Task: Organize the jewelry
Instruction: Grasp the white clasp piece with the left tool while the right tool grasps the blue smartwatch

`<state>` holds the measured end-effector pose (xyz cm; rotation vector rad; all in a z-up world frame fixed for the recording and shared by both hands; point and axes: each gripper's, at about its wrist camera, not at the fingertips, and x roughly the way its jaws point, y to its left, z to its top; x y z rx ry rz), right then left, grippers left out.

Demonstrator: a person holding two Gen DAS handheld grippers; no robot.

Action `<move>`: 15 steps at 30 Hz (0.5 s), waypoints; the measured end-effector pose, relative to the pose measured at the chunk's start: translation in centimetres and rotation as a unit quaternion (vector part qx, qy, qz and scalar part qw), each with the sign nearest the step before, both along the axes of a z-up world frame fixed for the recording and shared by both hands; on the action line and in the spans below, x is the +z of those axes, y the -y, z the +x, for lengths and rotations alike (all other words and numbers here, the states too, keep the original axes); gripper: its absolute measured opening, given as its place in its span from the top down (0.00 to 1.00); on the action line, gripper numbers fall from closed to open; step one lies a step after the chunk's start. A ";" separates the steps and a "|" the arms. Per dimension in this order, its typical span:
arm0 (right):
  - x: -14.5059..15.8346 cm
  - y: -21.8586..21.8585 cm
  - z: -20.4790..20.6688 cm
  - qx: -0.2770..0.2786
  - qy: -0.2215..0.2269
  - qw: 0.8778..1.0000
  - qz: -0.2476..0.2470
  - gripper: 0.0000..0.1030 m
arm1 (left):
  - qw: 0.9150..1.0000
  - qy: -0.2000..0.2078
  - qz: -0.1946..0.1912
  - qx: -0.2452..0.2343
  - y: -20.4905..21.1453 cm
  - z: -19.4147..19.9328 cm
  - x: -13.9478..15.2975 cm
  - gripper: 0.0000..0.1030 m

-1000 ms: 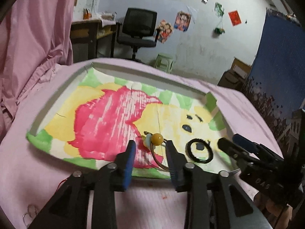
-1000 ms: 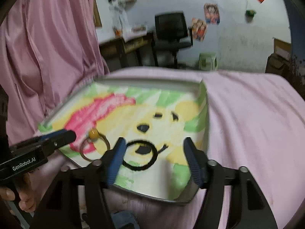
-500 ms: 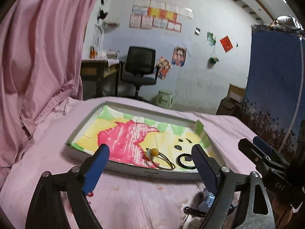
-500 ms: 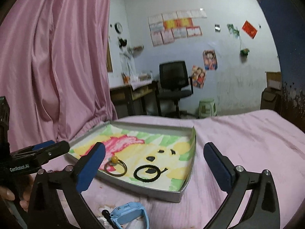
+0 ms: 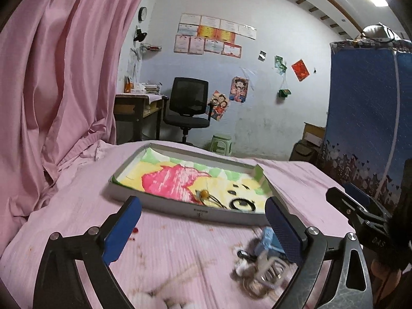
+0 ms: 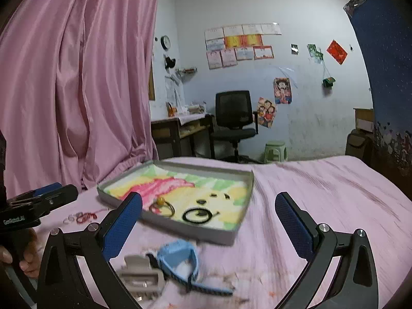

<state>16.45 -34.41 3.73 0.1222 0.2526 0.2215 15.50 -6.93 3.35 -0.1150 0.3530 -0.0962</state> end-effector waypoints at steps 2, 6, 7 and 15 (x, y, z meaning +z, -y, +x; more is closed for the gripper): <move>-0.2 0.4 -0.6 -0.002 -0.006 1.000 -0.006 0.01 | 1.000 -0.004 0.003 -0.004 0.2 -0.7 -0.4 0.06; -0.4 1.0 -1.4 -0.002 -0.014 1.000 -0.013 0.01 | 1.000 -0.008 0.005 -0.008 0.5 -1.5 -1.0 0.06; -0.5 1.2 -1.5 -0.001 -0.018 1.000 -0.013 0.01 | 1.000 -0.009 0.006 -0.008 0.5 -1.7 -1.0 0.06; -1.8 1.7 0.1 0.017 -0.084 0.996 -0.008 0.01 | 0.998 -0.052 0.014 -0.028 1.2 -1.1 -1.9 0.06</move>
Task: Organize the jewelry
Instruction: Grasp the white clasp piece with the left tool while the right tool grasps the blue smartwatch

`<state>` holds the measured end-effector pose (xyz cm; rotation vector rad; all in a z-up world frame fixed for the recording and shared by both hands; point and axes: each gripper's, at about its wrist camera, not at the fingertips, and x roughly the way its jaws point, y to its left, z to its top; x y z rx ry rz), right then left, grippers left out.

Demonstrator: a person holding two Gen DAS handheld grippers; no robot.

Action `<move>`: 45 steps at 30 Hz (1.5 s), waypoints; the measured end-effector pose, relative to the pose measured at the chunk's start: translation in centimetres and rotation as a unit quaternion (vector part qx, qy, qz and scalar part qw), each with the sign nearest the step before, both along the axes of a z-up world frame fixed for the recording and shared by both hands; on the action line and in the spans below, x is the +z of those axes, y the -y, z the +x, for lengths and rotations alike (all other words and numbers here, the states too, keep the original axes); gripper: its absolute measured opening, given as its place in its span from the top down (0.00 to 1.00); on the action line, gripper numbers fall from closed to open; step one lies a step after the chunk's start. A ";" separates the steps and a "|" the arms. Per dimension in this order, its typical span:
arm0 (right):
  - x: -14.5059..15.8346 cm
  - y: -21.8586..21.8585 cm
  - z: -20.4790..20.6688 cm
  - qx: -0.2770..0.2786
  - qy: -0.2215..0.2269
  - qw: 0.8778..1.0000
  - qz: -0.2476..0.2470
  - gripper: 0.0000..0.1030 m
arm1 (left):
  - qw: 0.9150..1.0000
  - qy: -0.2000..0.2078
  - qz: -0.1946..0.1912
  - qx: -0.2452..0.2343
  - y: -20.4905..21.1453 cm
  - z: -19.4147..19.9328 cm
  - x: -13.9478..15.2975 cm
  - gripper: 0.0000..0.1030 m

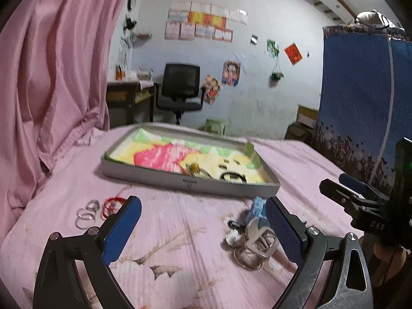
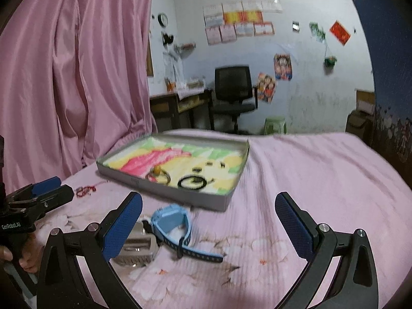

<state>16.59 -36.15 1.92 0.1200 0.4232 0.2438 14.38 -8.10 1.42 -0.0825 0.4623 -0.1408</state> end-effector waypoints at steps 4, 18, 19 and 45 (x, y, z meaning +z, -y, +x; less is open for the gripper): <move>-1.4 0.0 1.4 0.009 -0.046 0.999 0.004 0.02 | 0.999 -0.043 -0.009 -0.018 0.0 1.2 -0.9 0.06; -5.9 -2.2 5.3 0.090 -0.157 0.983 0.010 0.69 | 0.976 -0.164 -0.039 -0.135 1.8 5.3 -3.9 0.62; -6.2 -2.4 5.5 0.093 -0.163 0.982 0.011 0.72 | 0.975 -0.168 -0.039 -0.141 2.0 5.4 -3.9 0.65; -7.2 -3.8 6.0 0.118 -0.184 0.976 0.021 0.95 | 0.969 -0.176 0.000 -0.174 4.3 5.6 -3.9 0.96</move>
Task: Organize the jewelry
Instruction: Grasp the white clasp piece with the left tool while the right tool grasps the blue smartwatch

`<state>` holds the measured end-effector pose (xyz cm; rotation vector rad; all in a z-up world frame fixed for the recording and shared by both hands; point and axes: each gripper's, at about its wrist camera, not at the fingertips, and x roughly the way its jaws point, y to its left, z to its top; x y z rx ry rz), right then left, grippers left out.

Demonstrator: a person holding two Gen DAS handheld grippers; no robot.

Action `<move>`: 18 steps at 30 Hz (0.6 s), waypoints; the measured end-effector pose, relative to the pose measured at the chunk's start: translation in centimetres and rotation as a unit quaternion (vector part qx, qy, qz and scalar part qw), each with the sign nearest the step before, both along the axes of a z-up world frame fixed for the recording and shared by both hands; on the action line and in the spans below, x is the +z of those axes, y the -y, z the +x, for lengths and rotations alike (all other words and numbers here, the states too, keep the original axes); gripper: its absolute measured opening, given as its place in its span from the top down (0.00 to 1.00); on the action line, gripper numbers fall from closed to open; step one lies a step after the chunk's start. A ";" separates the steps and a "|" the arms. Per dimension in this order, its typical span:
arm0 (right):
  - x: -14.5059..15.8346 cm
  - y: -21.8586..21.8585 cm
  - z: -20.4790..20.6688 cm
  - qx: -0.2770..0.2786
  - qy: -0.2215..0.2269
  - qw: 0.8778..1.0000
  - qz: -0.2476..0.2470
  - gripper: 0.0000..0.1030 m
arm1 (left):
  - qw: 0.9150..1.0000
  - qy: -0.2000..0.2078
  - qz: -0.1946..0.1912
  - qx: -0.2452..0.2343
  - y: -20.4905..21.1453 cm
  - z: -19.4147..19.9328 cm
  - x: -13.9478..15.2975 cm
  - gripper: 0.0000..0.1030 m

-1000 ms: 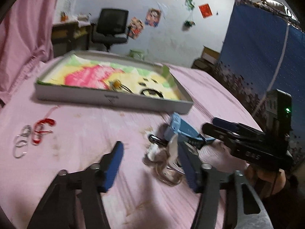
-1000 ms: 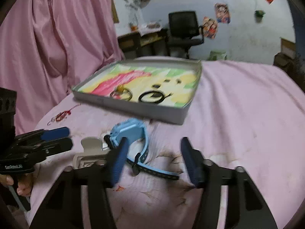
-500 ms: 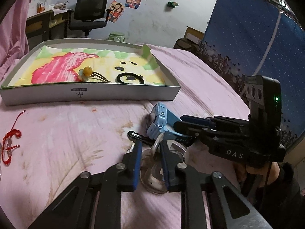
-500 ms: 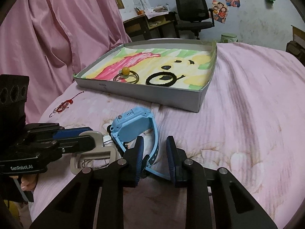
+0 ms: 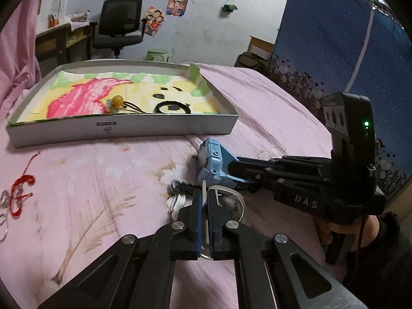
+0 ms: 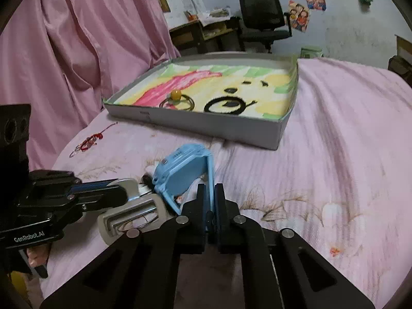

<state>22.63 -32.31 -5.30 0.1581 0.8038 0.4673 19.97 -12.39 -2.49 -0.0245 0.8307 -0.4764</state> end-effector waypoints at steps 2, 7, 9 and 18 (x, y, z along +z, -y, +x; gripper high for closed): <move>0.3 0.2 -0.3 -0.009 0.011 1.000 -0.002 0.95 | 1.000 0.011 0.000 0.013 -0.3 -0.8 0.4 0.96; 1.3 0.6 -1.1 -0.027 0.041 0.999 -0.004 0.95 | 0.998 0.047 -0.001 0.032 -0.9 -2.5 1.6 0.96; 1.8 0.7 -1.4 -0.033 0.056 0.998 -0.002 0.95 | 0.997 0.071 0.003 0.039 -1.0 -3.2 2.4 0.96; 4.3 1.5 -2.9 -0.079 0.126 0.988 0.030 0.95 | 0.988 0.133 -0.023 0.071 -1.7 -3.8 5.6 0.96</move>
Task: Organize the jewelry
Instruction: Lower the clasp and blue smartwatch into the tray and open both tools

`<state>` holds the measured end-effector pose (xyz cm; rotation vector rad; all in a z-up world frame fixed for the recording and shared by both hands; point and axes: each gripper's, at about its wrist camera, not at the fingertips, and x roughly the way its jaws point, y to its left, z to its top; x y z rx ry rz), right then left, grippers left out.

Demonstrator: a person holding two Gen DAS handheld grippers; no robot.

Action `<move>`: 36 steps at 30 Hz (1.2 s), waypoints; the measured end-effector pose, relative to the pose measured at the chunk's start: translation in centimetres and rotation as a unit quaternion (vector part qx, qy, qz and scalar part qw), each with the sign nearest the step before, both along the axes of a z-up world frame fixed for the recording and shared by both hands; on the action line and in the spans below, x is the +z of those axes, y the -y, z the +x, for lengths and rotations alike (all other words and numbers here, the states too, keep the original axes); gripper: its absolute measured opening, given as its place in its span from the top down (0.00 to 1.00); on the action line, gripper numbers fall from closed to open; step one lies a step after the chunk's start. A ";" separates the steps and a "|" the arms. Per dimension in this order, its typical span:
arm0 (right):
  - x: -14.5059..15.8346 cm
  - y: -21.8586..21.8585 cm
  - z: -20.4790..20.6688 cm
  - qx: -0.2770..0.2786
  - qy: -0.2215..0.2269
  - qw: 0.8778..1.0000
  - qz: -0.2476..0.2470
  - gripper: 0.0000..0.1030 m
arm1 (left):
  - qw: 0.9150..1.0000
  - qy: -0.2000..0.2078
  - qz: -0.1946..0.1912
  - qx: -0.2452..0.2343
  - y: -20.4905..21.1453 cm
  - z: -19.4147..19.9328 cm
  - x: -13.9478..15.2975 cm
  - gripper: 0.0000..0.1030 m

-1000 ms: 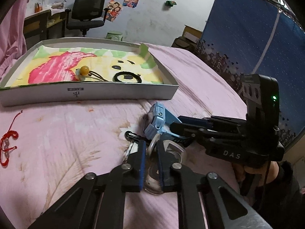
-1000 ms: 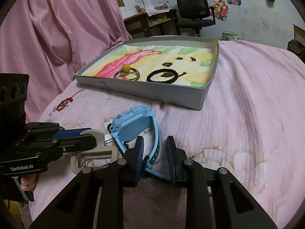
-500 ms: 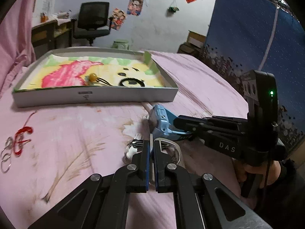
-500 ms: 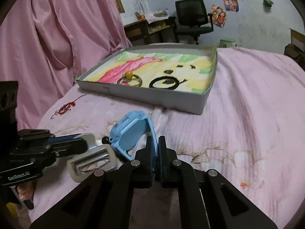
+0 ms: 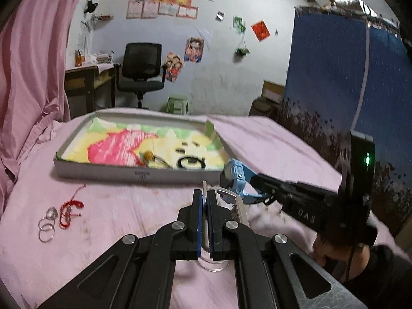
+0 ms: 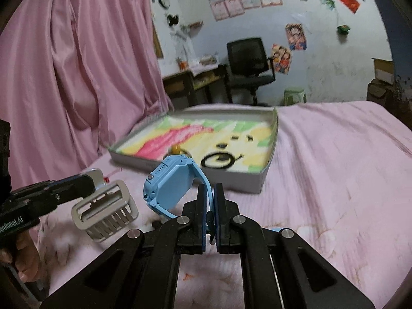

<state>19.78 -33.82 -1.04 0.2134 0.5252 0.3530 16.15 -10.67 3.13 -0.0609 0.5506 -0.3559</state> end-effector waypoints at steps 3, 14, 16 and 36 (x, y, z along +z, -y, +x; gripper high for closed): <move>0.6 0.5 -0.2 -0.021 0.019 0.999 0.022 0.95 | 1.000 0.014 -0.011 0.011 -0.4 0.3 1.1 0.96; 3.5 1.6 3.0 -0.108 0.068 0.985 0.112 0.95 | 0.995 0.077 -0.020 0.068 -1.2 4.2 3.4 0.96; 3.9 1.4 4.1 -0.119 0.078 0.983 0.116 0.95 | 0.993 0.086 -0.022 0.076 -1.2 5.0 3.6 0.96; -2.1 -1.0 13.9 -0.119 -0.010 0.989 0.091 0.95 | 0.985 0.021 0.001 0.172 -2.4 17.1 -1.5 0.96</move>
